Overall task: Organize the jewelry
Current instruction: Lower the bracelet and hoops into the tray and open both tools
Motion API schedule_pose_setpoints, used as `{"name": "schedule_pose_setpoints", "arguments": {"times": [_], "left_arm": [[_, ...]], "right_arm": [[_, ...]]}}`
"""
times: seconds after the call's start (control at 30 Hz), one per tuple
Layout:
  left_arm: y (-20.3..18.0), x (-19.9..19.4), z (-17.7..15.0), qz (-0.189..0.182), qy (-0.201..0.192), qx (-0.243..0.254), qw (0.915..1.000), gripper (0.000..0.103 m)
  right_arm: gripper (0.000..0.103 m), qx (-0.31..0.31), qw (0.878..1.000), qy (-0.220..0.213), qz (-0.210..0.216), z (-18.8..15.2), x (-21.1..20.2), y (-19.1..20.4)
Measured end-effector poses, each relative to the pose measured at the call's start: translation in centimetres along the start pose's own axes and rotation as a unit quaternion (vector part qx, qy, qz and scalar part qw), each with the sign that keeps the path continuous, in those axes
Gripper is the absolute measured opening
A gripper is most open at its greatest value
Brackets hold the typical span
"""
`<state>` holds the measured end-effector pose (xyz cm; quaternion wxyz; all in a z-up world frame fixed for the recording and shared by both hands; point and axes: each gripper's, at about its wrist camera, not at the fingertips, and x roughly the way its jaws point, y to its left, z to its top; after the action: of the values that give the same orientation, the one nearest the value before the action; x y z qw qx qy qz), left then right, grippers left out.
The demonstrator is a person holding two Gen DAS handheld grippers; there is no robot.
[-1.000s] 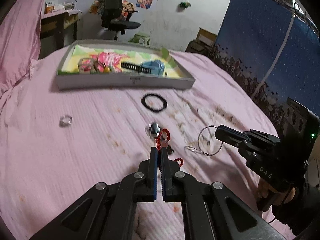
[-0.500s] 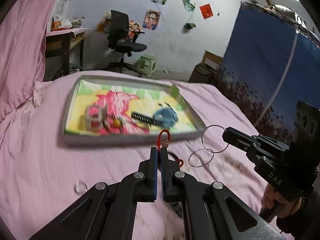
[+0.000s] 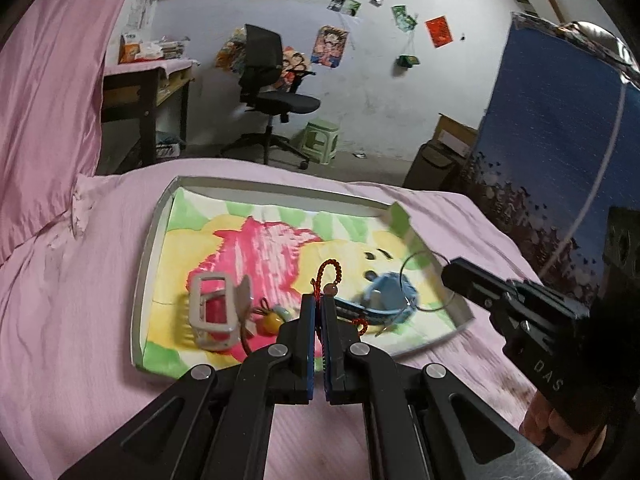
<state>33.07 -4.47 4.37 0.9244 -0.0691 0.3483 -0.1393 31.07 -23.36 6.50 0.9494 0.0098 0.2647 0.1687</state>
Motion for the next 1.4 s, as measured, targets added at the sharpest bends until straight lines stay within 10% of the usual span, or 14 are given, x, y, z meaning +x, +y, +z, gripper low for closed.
{"name": "schedule_pose_setpoints", "arguments": {"times": [0.43, 0.77, 1.4], "left_arm": [[0.5, 5.4, -1.4, 0.02, 0.094, 0.017, 0.9952, 0.003], [0.9, 4.9, -2.2, 0.012, 0.083, 0.014, 0.9964, 0.004], [0.5, -0.7, -4.0, 0.008, 0.007, 0.01, 0.9999, 0.008]], "right_arm": [[0.002, 0.046, 0.997, 0.065, 0.001, -3.4, 5.3, -2.1], [0.004, 0.07, 0.993, 0.091, -0.007, -4.8, 6.4, -2.9], [0.056, 0.069, 0.997, 0.003, -0.024, -4.8, -0.3, -2.3]]}}
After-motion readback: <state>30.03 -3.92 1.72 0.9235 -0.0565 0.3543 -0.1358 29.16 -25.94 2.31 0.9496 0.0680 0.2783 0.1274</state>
